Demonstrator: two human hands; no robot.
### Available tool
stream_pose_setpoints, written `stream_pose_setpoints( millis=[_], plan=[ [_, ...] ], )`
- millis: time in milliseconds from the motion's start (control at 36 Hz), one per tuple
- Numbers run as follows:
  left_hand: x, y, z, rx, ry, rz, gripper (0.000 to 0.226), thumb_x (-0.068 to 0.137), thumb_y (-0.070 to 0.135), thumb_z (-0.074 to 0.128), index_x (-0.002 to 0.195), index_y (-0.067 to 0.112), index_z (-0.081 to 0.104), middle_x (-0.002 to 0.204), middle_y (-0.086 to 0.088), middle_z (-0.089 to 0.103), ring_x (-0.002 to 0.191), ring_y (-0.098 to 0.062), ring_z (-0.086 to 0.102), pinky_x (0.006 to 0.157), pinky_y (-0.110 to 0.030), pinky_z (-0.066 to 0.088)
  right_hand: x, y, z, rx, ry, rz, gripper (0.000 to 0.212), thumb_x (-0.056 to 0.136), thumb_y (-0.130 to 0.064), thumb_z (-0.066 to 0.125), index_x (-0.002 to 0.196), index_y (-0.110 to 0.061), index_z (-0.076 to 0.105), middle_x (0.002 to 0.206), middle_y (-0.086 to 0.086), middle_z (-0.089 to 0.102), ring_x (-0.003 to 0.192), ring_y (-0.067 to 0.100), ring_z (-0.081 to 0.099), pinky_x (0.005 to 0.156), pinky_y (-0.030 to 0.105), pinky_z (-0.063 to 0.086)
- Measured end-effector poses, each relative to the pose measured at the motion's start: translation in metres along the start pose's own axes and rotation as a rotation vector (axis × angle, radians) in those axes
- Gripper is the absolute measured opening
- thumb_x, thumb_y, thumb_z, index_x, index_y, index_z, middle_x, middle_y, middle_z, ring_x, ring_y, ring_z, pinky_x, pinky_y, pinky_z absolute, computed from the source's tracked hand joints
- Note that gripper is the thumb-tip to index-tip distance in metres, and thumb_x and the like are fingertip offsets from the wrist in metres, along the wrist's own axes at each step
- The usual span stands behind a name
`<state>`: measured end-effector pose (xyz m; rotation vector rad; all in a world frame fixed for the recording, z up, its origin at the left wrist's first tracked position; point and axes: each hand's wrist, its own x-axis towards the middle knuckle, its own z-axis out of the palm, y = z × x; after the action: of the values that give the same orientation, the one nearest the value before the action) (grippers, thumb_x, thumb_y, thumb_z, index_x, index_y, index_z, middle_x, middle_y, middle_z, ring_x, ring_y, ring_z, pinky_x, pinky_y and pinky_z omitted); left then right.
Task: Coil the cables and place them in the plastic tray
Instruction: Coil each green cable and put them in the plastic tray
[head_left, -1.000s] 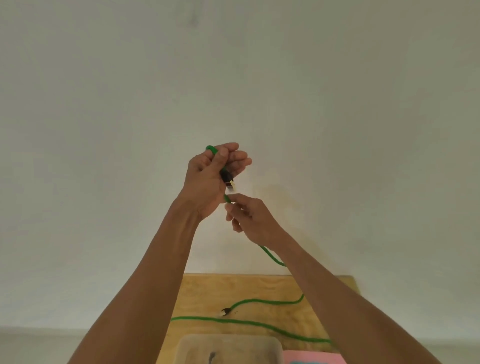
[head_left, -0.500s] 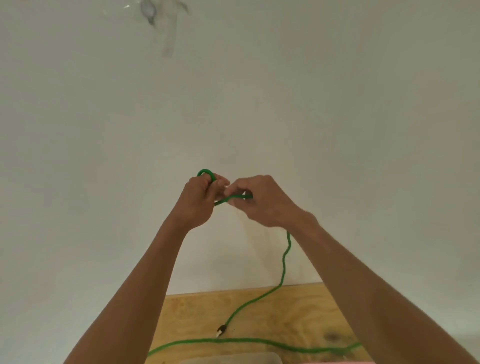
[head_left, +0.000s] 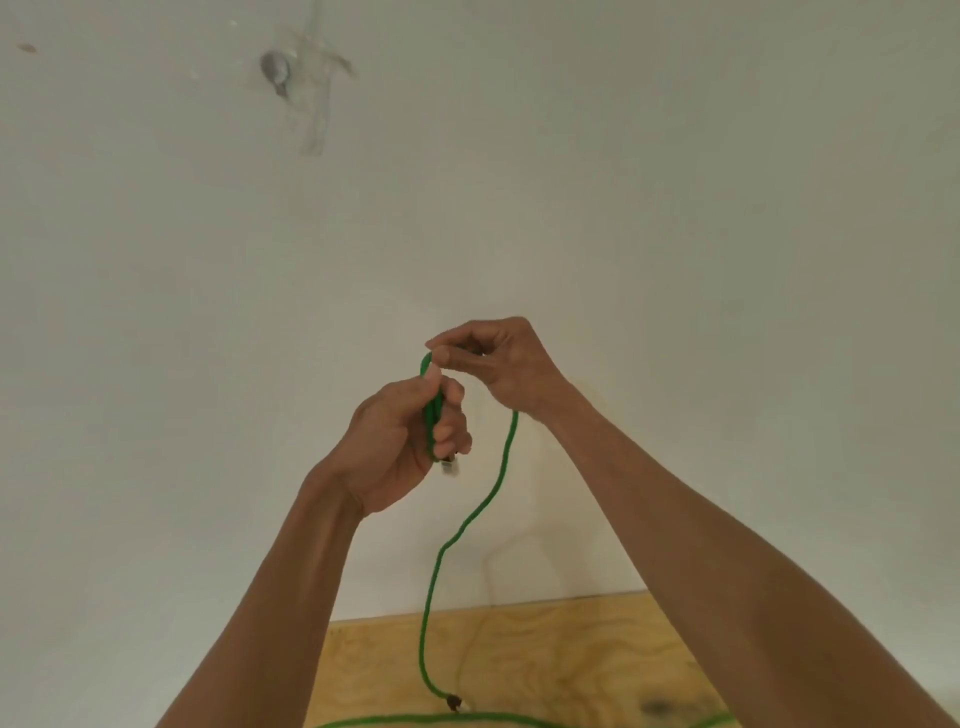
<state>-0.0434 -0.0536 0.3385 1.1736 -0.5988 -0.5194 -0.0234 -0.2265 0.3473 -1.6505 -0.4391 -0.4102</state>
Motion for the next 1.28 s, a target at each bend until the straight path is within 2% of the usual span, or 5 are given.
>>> stream_pose_setpoints(
  millis=[167, 333, 694, 917, 1278],
  plan=[
    [0.014, 0.007, 0.016, -0.012, 0.021, 0.164, 0.025, 0.099, 0.021, 0.047, 0.092, 0.004, 0.065, 0.065, -0.005, 0.057, 0.059, -0.018, 0.054, 0.071, -0.032, 0.053, -0.033, 0.018, 0.019, 0.195, -0.036, 0.235, 0.045, 0.101, 0.004, 0.040, 0.066, -0.009, 0.064, 0.057, -0.002, 0.059, 0.052, 0.014, 0.055, 0.052, 0.027, 0.044],
    [0.033, 0.013, 0.011, -0.041, 0.166, 0.241, 0.020, 0.100, 0.016, 0.050, 0.098, 0.004, 0.066, 0.075, -0.004, 0.065, 0.072, -0.019, 0.061, 0.077, -0.031, 0.054, -0.059, 0.030, 0.037, 0.053, -0.020, 0.274, 0.021, 0.103, -0.018, 0.051, 0.091, -0.013, 0.068, 0.071, -0.003, 0.067, 0.052, 0.012, 0.044, 0.052, 0.030, 0.043],
    [0.028, 0.018, -0.022, 0.915, 0.214, 0.119, 0.034, 0.106, 0.019, 0.045, 0.090, -0.003, 0.065, 0.064, 0.009, 0.067, 0.059, -0.004, 0.062, 0.062, -0.022, 0.047, -0.043, -0.011, 0.009, -0.350, -0.102, 0.018, 0.020, 0.086, -0.008, 0.068, 0.100, -0.020, 0.073, 0.089, -0.004, 0.078, 0.082, 0.024, 0.072, 0.071, 0.034, 0.058],
    [0.000, 0.005, 0.006, 0.341, 0.081, -0.129, 0.075, 0.100, 0.063, 0.017, 0.081, 0.004, 0.059, 0.055, -0.011, 0.046, 0.051, -0.024, 0.046, 0.067, -0.038, 0.046, -0.010, -0.033, -0.010, -0.265, -0.049, -0.091, 0.018, 0.069, -0.012, 0.088, 0.082, -0.009, 0.075, 0.074, -0.006, 0.071, 0.065, 0.015, 0.061, 0.065, 0.028, 0.050],
    [0.015, 0.007, 0.018, -0.026, -0.029, 0.118, 0.024, 0.101, 0.021, 0.043, 0.089, 0.005, 0.055, 0.066, -0.005, 0.051, 0.061, -0.019, 0.055, 0.078, -0.033, 0.055, -0.043, 0.028, 0.020, -0.037, 0.057, 0.187, 0.039, 0.085, 0.005, 0.053, 0.066, -0.026, 0.068, 0.055, -0.011, 0.057, 0.055, 0.016, 0.048, 0.049, 0.027, 0.042]
  ],
)
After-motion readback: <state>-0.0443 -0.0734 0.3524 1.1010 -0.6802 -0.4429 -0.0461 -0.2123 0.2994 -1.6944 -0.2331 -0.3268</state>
